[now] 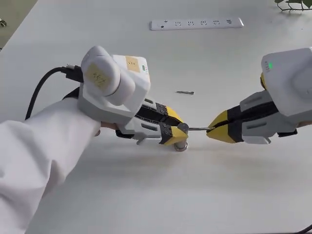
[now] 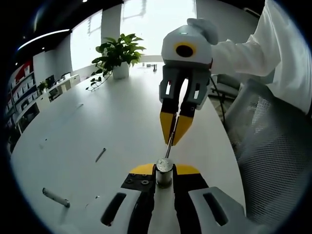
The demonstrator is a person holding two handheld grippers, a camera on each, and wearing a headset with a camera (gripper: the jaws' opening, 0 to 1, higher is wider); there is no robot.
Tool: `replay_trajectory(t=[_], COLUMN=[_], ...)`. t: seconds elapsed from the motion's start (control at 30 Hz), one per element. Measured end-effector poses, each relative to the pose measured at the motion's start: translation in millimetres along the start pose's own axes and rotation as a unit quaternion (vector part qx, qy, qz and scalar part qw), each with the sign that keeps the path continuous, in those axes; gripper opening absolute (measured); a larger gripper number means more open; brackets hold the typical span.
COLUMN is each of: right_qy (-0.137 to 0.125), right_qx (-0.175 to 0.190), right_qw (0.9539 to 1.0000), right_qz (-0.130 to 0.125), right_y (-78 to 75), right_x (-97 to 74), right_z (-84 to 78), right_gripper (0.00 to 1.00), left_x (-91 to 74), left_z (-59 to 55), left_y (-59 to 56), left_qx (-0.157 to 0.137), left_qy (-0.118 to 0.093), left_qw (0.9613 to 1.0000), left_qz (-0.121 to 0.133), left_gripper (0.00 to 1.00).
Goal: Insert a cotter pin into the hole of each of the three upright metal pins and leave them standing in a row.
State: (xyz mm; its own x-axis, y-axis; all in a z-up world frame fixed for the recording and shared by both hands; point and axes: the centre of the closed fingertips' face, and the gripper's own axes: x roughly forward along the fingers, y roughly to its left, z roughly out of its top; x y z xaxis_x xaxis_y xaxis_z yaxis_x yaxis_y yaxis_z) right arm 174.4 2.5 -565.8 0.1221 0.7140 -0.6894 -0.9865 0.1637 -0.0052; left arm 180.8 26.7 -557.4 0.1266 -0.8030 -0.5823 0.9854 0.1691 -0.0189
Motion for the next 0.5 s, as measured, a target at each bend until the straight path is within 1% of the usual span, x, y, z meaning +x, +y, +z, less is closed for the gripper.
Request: replay_trajectory(t=[0.2,0.23,0.4,0.47,0.5], right_qy=[0.000,0.000,-0.010,-0.007,-0.002], right_qx=[0.003,0.003,0.004,-0.008,-0.025], right_qw=[1.0000,1.0000,0.9999,0.9999,0.9996], right_qz=[-0.002,-0.003,-0.006,-0.004,-0.008], right_y=[0.6,0.3,-1.3,-0.3,-2.4], right_x=[7.6,9.3,19.1,23.1,25.6], right_z=[-2.3,-2.6,5.0,8.8,11.1], right_gripper=[0.00,0.00,0.00,0.00,0.00], left_x=[0.4,0.7,1.2,1.3,1.3], left_z=[-0.2,-0.1,0.2,0.3,0.4], left_y=[0.1,-0.1,0.0,0.1,0.4], left_qx=[0.003,0.007,0.004,0.006,0.007], left_qy=[0.002,0.002,0.002,0.003,0.004], left_qw=[1.0000,1.0000,1.0000,1.0000,1.0000], left_qz=[0.001,0.001,0.003,0.003,0.003], left_gripper=[0.11,0.11,0.11,0.11,0.11])
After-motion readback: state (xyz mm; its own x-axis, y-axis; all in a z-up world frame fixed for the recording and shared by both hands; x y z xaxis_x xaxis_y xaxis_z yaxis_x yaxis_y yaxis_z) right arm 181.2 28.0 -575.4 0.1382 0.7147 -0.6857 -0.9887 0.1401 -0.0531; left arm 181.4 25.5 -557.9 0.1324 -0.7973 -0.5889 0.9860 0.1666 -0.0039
